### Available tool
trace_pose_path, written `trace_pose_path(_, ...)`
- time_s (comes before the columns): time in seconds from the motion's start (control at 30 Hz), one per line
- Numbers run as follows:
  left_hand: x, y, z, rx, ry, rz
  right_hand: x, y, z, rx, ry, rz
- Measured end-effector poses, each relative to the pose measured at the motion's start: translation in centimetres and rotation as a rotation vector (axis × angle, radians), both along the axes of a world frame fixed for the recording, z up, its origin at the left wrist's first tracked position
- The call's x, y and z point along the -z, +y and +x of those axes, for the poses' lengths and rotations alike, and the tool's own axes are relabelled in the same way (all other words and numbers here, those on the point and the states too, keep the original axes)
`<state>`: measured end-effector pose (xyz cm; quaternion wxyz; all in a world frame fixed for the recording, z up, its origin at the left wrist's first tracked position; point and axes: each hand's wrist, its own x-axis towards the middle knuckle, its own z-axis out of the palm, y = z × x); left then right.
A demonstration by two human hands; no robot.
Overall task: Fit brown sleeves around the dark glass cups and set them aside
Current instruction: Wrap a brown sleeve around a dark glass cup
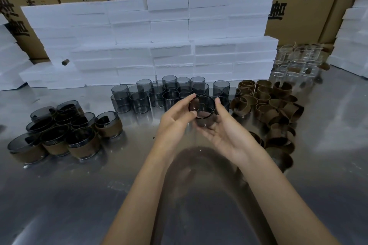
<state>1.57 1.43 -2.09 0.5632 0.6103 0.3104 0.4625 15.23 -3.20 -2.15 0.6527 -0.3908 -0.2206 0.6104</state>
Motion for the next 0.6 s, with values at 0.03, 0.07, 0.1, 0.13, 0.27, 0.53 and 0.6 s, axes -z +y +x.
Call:
trace_pose_path(0.03, 0.0, -0.1, 0.0, 0.02, 0.0, 0.019, 0.0, 0.1, 0.2, 0.006, 0.023, -0.001)
trace_pose_path(0.07, 0.0, -0.1, 0.0, 0.037, 0.0, 0.033, -0.1, 0.2, 0.3, 0.014, 0.048, 0.002)
trace_pose_path(0.1, 0.0, -0.2, 0.1, 0.049, 0.001, 0.043, -0.1, 0.2, 0.5, 0.021, 0.07, 0.008)
trace_pose_path(0.13, 0.0, -0.3, 0.2, 0.057, 0.0, 0.052, -0.1, 0.2, 0.5, 0.025, 0.09, 0.018)
trace_pose_path(0.27, -0.1, -0.5, 0.6, 0.004, -0.009, 0.092, -0.1, 0.2, 0.5, 0.018, 0.068, 0.062)
trace_pose_path(0.53, -0.3, -0.8, 0.7, -0.232, -0.095, 0.089, 0.1, -0.1, -0.3, -0.05, -0.048, 0.06)
trace_pose_path(0.6, -0.3, -0.6, 0.4, -0.257, -0.109, 0.086, 0.1, -0.2, -0.4, -0.051, -0.028, 0.053)
